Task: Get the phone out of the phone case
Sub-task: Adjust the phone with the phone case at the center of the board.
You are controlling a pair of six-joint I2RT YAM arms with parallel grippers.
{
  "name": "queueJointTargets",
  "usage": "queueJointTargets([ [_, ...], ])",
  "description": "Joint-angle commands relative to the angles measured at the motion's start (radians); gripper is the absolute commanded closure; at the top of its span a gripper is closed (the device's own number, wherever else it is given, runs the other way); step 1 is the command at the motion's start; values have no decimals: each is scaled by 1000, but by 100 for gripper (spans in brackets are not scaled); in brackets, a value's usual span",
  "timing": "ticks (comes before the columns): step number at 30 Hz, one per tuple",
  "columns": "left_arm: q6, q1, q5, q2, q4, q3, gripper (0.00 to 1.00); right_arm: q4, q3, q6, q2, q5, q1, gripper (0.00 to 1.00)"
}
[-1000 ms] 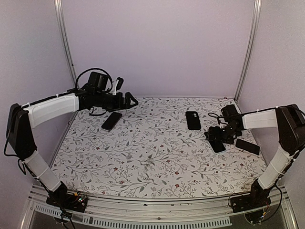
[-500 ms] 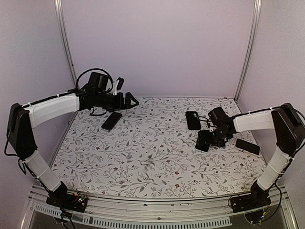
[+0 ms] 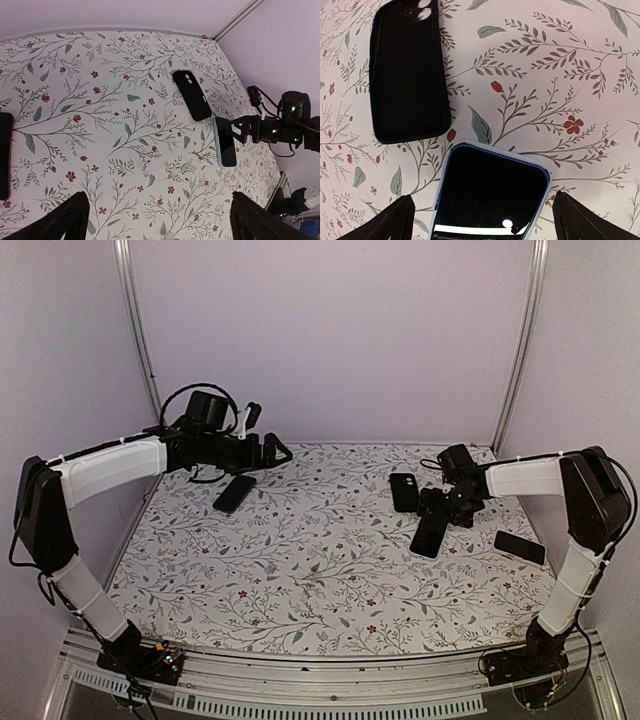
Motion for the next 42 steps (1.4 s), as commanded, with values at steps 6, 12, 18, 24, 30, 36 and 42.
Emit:
queueJointTargets([
  [6, -11, -24, 8, 8, 35, -24, 1, -10, 52, 26, 91, 38, -21, 1],
  [12, -11, -30, 8, 17, 38, -18, 1, -12, 82, 16, 124, 56, 5, 1],
  [18, -15, -35, 8, 21, 38, -15, 1, -27, 99, 8, 156, 83, 40, 1],
  [24, -16, -41, 8, 35, 36, -8, 1, -66, 169, -32, 187, 110, 117, 1],
  [30, -18, -49, 8, 45, 36, -1, 1, -82, 177, -37, 201, 129, 144, 1],
  [36, -22, -54, 5, 48, 34, -4, 1, -108, 154, -36, 196, 195, 144, 1],
  [42, -36, -60, 8, 59, 35, 2, 1, -98, 161, -31, 212, 135, 146, 11],
])
